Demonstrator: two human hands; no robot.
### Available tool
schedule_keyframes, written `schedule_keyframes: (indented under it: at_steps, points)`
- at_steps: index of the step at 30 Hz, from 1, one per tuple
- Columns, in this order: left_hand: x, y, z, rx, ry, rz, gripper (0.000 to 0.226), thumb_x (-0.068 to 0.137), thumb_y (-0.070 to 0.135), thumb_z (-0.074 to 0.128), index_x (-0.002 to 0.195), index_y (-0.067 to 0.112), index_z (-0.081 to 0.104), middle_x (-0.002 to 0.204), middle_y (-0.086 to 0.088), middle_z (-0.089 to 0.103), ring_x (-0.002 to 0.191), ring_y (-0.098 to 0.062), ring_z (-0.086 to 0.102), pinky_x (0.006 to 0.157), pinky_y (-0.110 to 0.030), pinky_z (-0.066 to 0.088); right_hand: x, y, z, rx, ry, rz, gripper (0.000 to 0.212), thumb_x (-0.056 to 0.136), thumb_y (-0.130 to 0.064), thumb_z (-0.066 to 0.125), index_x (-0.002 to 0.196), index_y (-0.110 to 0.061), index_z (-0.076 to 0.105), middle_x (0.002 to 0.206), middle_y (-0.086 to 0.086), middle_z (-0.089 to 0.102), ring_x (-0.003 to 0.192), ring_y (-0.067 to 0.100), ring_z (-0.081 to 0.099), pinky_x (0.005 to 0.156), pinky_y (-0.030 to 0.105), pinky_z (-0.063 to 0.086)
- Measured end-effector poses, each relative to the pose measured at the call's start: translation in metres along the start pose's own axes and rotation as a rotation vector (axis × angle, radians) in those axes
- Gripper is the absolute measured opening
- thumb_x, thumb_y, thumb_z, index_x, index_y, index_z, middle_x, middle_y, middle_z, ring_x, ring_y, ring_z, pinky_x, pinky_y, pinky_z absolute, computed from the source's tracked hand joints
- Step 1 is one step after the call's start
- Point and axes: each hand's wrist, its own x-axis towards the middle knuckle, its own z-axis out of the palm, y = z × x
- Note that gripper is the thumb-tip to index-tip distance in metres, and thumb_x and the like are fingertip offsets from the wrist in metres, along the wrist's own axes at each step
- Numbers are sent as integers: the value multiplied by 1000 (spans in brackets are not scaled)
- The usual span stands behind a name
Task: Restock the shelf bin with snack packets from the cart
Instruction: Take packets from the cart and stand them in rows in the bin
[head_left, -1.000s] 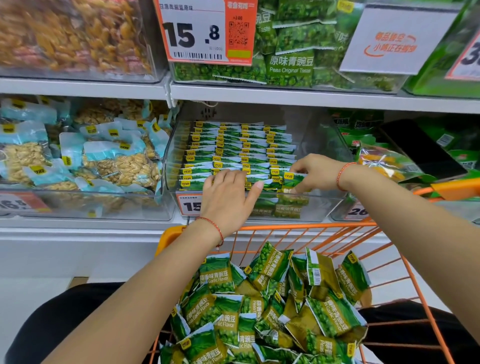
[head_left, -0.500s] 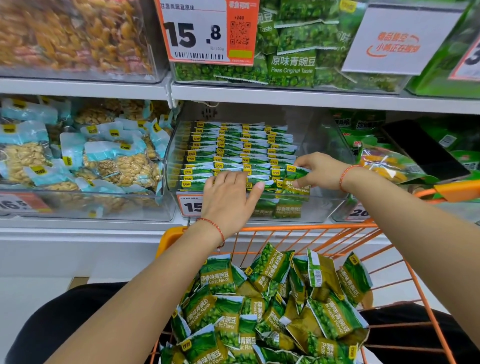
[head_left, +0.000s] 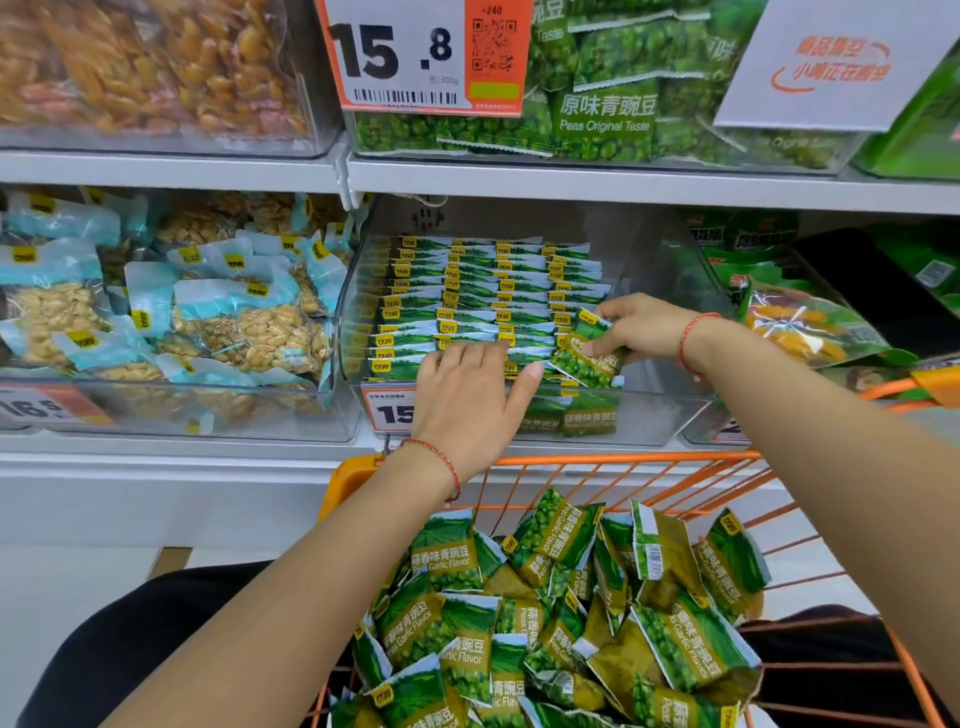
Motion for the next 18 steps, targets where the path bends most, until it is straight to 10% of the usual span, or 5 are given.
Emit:
schedule_keyframes:
  at_steps: [12, 18]
  points:
    - [2, 2, 0, -20, -5, -14, 60, 98, 54, 18, 143, 19, 37, 139, -1, 49, 131, -20, 36, 104, -35, 21, -18, -6, -20, 64, -59, -50, 69, 84, -15, 70, 143, -6, 35, 144, 1, 38, 123, 24, 51, 88, 30, 51]
    - [2, 6, -2, -15, 51, 33, 46, 101, 46, 27, 134, 23, 49, 133, 3, 53, 126, -20, 40, 105, -35, 21, -36, -16, -39, -342, 54, -103, 45, 87, -14, 66, 129, -8, 51, 136, 10, 48, 102, 28, 60, 77, 37, 55]
